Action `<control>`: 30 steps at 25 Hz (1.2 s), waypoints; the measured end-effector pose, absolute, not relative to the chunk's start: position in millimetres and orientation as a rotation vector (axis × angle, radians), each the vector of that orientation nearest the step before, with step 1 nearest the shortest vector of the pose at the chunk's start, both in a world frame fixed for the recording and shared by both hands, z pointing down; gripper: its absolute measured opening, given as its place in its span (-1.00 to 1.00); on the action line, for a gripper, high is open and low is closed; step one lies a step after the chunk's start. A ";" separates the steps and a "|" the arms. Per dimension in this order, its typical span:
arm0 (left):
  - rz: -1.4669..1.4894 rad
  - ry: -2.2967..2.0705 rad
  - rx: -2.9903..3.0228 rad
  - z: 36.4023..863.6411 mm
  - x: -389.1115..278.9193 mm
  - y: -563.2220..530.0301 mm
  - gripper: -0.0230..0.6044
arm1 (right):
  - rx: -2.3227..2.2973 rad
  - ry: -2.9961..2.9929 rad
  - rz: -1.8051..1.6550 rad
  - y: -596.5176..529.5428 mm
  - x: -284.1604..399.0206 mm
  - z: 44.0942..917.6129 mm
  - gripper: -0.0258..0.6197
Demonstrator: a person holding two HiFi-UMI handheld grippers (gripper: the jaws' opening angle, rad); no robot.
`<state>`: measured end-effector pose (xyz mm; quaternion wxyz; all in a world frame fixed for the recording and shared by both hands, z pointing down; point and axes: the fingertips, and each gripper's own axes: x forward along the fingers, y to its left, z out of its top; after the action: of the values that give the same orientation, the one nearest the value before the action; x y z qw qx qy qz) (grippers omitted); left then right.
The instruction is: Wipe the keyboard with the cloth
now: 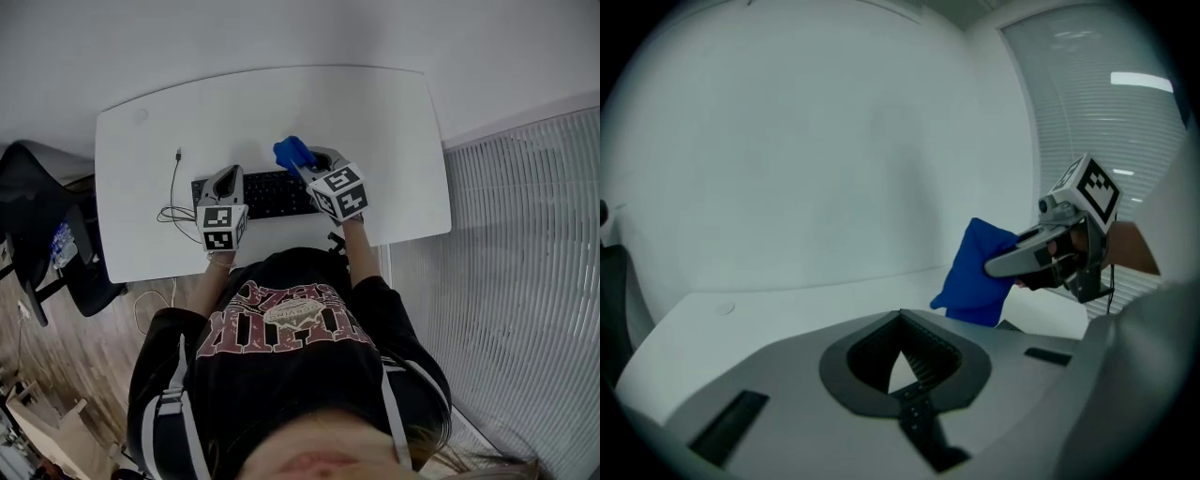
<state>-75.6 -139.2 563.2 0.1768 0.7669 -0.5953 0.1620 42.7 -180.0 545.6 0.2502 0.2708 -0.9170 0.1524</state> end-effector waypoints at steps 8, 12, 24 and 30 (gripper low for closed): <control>0.309 -1.695 2.287 494.2 -54.9 -163.6 -0.82 | 0.761 -2.626 0.332 -185.1 4.4 493.5 -0.72; 0.242 -1.718 2.318 462.1 -50.9 -169.8 -0.82 | 0.820 -2.682 0.289 -188.4 -0.9 467.8 -0.72; 0.027 -1.777 2.409 376.3 -52.6 -182.4 -0.82 | 0.961 -2.790 0.089 -196.8 -9.1 389.7 -0.72; -0.028 -1.797 2.438 355.5 -52.5 -183.6 -0.82 | 1.011 -2.820 0.019 -196.6 -10.6 363.2 -0.72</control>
<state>-52.5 -183.6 355.5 0.0565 0.8037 -0.5923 -0.0091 -10.6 -196.6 363.2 0.0731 0.3365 -0.9388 0.0063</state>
